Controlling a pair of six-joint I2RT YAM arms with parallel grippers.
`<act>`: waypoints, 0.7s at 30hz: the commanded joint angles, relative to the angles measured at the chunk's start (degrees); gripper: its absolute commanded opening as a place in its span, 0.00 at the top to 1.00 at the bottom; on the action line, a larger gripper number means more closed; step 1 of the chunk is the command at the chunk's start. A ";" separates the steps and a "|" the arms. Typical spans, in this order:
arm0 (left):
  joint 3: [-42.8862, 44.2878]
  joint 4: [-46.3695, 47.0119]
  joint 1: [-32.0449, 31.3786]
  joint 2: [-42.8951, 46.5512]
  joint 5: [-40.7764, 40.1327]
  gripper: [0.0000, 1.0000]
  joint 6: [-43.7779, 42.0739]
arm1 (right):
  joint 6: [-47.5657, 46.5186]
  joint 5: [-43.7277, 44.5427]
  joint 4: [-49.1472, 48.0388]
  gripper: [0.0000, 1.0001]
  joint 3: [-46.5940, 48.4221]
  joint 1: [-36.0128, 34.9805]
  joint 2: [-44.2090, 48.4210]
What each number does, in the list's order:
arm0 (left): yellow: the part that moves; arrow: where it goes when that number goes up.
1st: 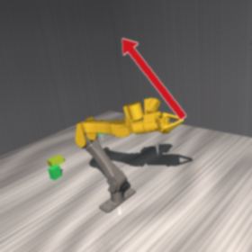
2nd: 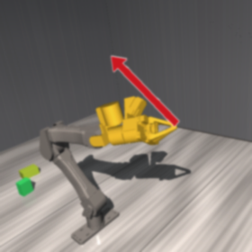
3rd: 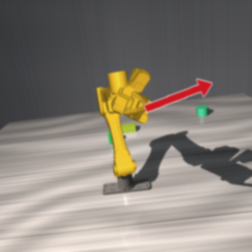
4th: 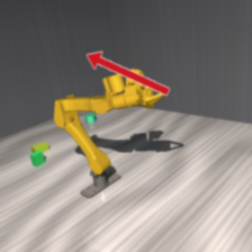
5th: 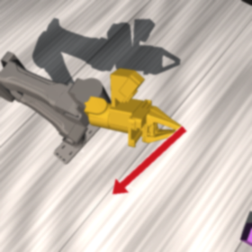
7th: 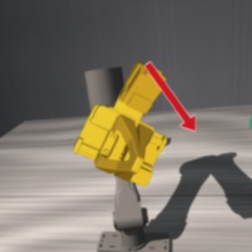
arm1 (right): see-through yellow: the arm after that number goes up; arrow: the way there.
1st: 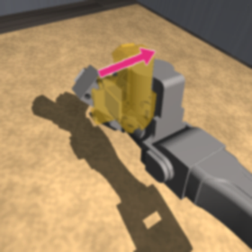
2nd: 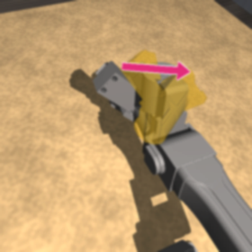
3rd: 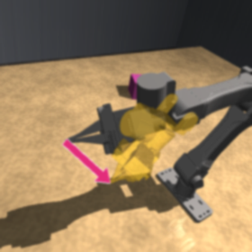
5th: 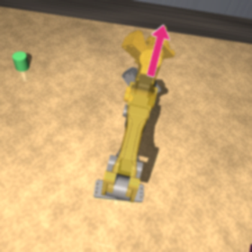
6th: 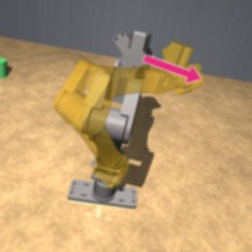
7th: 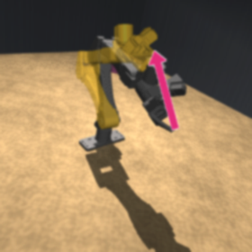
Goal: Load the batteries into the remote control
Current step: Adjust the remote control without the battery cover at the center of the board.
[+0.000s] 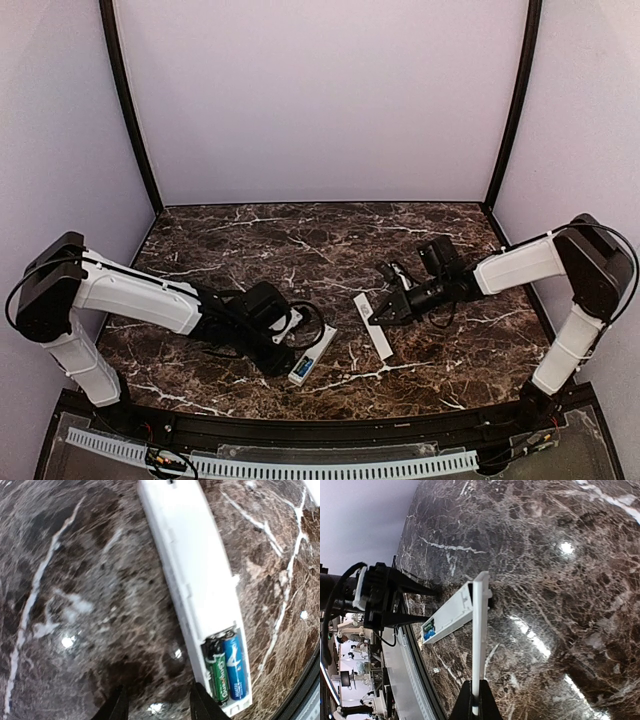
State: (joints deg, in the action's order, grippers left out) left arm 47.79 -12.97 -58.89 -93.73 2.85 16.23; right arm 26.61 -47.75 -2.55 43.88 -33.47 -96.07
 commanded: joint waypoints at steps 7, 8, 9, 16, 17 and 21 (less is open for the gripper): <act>10.32 4.63 -6.21 -12.34 5.76 0.57 0.98 | -2.95 1.18 0.52 1.00 2.36 0.87 -7.48; 12.09 5.70 -6.53 -13.18 6.51 0.57 1.17 | -3.15 0.98 0.83 1.00 3.07 0.87 -8.03; 13.78 6.26 -7.12 -14.67 6.88 0.57 1.30 | -3.53 0.86 1.37 1.00 3.87 0.89 -8.59; 14.83 7.93 -7.46 -13.72 7.23 0.51 1.01 | -7.94 1.56 7.55 1.00 7.37 3.20 -6.40; 13.26 7.95 -7.24 -11.31 7.16 0.50 0.78 | -8.89 1.38 8.40 1.00 7.57 3.88 -5.41; 9.51 7.94 -5.69 -2.68 7.35 0.43 -0.09 | -15.34 -3.15 14.03 1.00 9.70 4.73 -1.32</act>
State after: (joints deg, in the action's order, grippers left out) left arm 60.66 -3.95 -66.02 -106.39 9.65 17.06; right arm 18.50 -46.98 5.21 50.65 -29.65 -101.97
